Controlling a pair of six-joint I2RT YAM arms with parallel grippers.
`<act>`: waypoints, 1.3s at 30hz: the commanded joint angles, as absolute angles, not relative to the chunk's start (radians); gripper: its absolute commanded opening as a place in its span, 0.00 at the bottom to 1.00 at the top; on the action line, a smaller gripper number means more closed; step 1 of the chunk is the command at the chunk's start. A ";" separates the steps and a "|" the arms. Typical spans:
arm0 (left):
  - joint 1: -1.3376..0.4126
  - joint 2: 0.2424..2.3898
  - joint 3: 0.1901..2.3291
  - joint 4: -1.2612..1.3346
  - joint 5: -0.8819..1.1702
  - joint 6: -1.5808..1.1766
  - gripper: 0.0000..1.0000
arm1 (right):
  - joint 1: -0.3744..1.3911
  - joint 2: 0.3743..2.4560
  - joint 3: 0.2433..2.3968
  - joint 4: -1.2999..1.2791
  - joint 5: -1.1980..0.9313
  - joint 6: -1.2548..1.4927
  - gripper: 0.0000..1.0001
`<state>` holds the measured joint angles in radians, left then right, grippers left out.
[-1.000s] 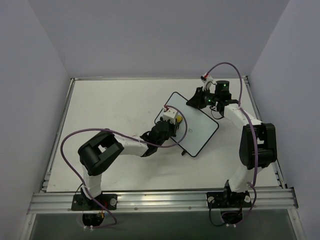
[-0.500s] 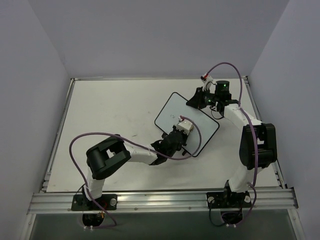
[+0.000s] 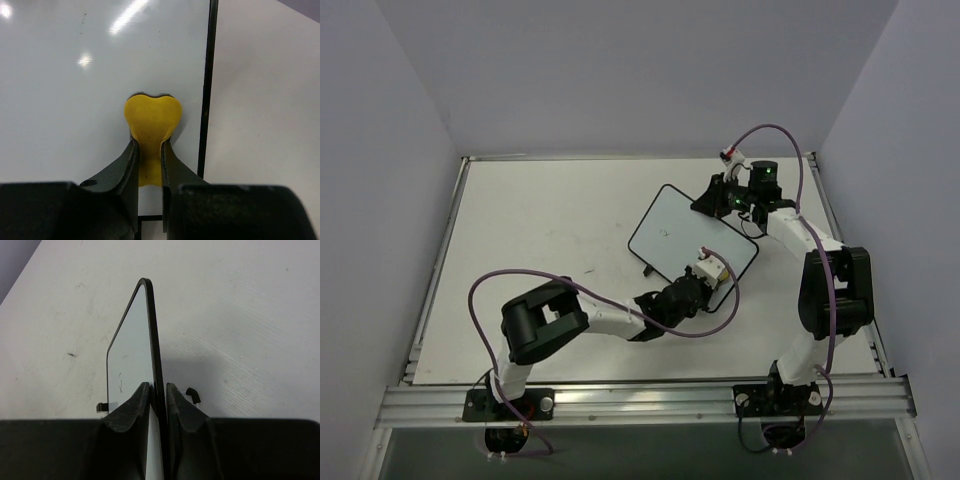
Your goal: Erase the whiteboard
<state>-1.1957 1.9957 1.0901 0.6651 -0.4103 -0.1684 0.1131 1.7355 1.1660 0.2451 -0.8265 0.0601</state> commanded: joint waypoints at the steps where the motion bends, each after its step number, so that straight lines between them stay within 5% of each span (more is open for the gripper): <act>1: -1.097 2.051 1.112 0.488 -0.385 -0.195 0.02 | 0.161 1.698 1.155 0.183 -0.839 0.074 0.00; 20: -0.828 2.037 1.081 0.405 -0.463 -0.308 0.02 | 0.163 1.697 1.147 0.187 -0.844 0.066 0.00; 39: -0.795 1.954 1.039 0.432 -0.466 -0.301 0.02 | 0.166 1.690 1.140 0.193 -0.839 0.064 0.00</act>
<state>-0.7666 1.9793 1.0801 0.4385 -0.5228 -0.3042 0.1287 1.7237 1.1591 0.2455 -0.7689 0.0849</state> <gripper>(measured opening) 0.231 0.118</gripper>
